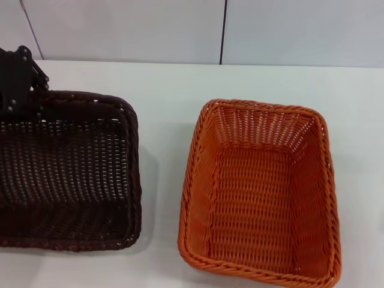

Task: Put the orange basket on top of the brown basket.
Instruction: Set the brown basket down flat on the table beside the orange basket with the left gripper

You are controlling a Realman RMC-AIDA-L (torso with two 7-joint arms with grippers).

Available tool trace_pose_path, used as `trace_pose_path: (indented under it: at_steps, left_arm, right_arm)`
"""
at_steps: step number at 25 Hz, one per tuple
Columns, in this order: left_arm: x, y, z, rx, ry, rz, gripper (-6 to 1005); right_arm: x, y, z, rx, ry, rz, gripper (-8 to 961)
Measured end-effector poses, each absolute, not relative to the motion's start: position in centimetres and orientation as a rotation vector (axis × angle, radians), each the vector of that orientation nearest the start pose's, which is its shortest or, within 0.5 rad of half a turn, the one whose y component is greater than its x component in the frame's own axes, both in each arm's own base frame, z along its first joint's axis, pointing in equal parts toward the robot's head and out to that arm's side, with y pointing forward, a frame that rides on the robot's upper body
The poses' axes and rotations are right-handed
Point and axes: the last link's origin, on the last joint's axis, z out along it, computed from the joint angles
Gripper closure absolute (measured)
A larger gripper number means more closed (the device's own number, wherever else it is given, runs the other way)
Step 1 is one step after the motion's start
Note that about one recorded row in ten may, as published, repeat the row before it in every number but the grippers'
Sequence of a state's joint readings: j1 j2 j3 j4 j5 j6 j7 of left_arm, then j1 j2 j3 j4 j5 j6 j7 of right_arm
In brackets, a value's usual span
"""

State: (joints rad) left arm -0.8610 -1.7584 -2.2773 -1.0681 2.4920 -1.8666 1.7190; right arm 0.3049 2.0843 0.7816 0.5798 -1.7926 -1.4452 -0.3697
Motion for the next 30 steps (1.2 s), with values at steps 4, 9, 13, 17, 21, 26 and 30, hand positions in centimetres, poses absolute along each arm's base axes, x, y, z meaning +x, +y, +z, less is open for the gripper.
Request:
trace_pose_path:
  at_steps: [4,9,13,17,21,26,30]
  left_arm:
    - [-17.5,40.3,16.2,-2.926,0.238,0.554,783]
    - [-17.0,40.2,15.3,-2.955,0.236,0.669,785]
    - [-16.8,40.3,13.3,-2.969,0.243,0.758,786]
    - [-16.6,40.2,11.5,-2.981,0.262,0.741,789]
    - [-16.4,40.4,10.5,-2.963,0.276,0.701,791]
    - [-15.6,41.7,9.2,-2.848,0.259,0.598,793]
    - [-15.4,42.3,8.5,-2.818,0.217,0.590,793]
  right_arm:
    - [29.1,30.7,2.1,-1.062,0.405,0.719,350]
    - [29.0,30.8,2.1,-1.063,0.403,0.721,351]
    - [28.9,30.8,2.1,-1.071,0.399,0.723,352]
    - [28.9,30.8,2.1,-1.072,0.397,0.721,352]
    - [29.1,30.7,2.1,-1.071,0.397,0.714,353]
    - [29.2,30.6,2.1,-1.072,0.391,0.708,353]
    - [29.3,30.4,2.1,-1.077,0.383,0.704,355]
